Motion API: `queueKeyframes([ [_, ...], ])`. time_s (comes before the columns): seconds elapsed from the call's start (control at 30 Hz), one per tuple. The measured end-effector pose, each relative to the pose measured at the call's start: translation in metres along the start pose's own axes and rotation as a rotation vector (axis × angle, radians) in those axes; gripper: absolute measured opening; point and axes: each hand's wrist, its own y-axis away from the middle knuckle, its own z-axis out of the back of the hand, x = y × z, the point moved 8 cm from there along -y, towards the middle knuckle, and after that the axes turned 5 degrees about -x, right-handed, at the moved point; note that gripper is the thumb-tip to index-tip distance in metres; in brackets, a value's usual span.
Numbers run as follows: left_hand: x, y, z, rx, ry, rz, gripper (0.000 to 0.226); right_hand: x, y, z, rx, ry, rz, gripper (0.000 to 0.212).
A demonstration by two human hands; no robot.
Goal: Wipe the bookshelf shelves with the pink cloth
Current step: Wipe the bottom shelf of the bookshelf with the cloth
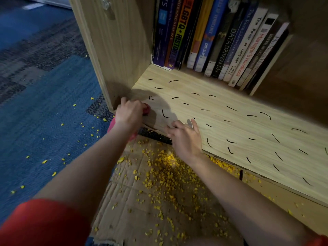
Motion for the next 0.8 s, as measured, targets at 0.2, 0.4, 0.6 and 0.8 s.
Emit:
queueKeyframes([
  [0.2, -0.031, 0.038, -0.012, 0.046, 0.018, -0.26, 0.047, 0.0, -0.001, 0.0, -0.013, -0.002, -0.02, 0.044],
  [0.4, 0.017, -0.009, 0.001, 0.021, -0.014, 0.094, 0.036, -0.001, -0.001, -0.004, -0.005, 0.062, 0.005, 0.045],
  [0.6, -0.013, 0.031, -0.009, 0.094, 0.018, -0.145, 0.047, 0.001, -0.005, 0.002, 0.038, 0.078, 0.005, 0.042],
  [0.8, 0.007, 0.024, -0.003, 0.058, -0.006, 0.002, 0.042, 0.009, -0.036, -0.001, 0.084, -0.027, -0.031, 0.079],
])
